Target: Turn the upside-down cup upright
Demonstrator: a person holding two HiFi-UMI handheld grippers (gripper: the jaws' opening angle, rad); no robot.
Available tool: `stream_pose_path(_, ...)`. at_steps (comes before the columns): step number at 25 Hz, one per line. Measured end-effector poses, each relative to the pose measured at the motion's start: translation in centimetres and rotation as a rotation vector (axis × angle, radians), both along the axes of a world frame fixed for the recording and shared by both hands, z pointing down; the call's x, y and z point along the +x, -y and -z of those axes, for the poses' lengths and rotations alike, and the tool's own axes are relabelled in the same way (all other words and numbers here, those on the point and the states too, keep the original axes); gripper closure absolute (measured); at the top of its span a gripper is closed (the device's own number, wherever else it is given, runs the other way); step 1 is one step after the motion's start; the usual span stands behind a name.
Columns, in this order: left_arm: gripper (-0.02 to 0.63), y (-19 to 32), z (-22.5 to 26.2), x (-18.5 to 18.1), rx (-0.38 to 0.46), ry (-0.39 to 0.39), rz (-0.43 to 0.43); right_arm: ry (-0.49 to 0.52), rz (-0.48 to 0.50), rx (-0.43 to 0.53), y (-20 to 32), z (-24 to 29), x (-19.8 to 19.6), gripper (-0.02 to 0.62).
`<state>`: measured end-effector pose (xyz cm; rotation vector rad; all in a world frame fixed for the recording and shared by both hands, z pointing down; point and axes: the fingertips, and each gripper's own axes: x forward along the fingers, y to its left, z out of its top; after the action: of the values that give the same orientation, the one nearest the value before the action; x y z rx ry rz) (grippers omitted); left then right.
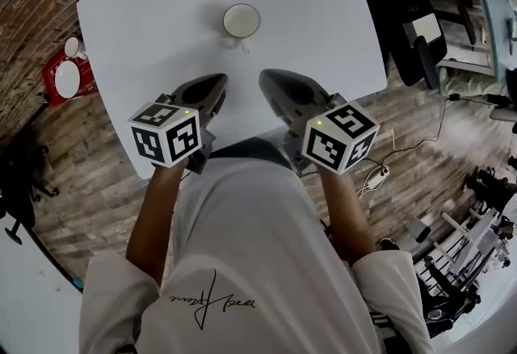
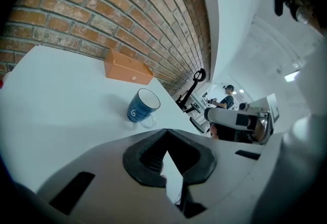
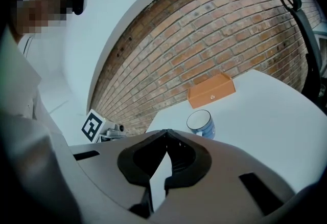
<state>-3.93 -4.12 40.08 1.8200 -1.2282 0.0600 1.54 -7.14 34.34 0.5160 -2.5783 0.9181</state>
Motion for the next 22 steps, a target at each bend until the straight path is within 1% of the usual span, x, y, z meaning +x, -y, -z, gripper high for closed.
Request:
stream_pose_path(3, 0.597, -0.5, 0.7, 0.5, 0.017, -0.002, -0.001, -0.011, -0.014, 0.02, -0.2, 0.2, 1.0, 0.575)
stream_pose_path(7, 0.597, -1.3, 1.8, 0.9, 0.036, 0.016, 0.002, -0.013, -0.027, 0.041, -0.8, 0.5, 2.2, 0.575)
stream_pose_path(11, 0.597, -2.1, 2.6, 1.2, 0.054, 0.023, 0.015, -0.01, -0.064, 0.075, -1.0, 1.3, 3.4, 0.575)
stream_pose_path(16, 0.597, -3.2, 3.7, 1.6, 0.087, 0.063, 0.018, -0.003, -0.089, 0.107, -1.8, 2.1, 4.5, 0.575)
stream_pose_path(22, 0.597, -4.3, 4.6, 1.9, 0.117, 0.079, 0.034, 0.005, -0.117, 0.132, -2.7, 2.8, 5.8, 0.575)
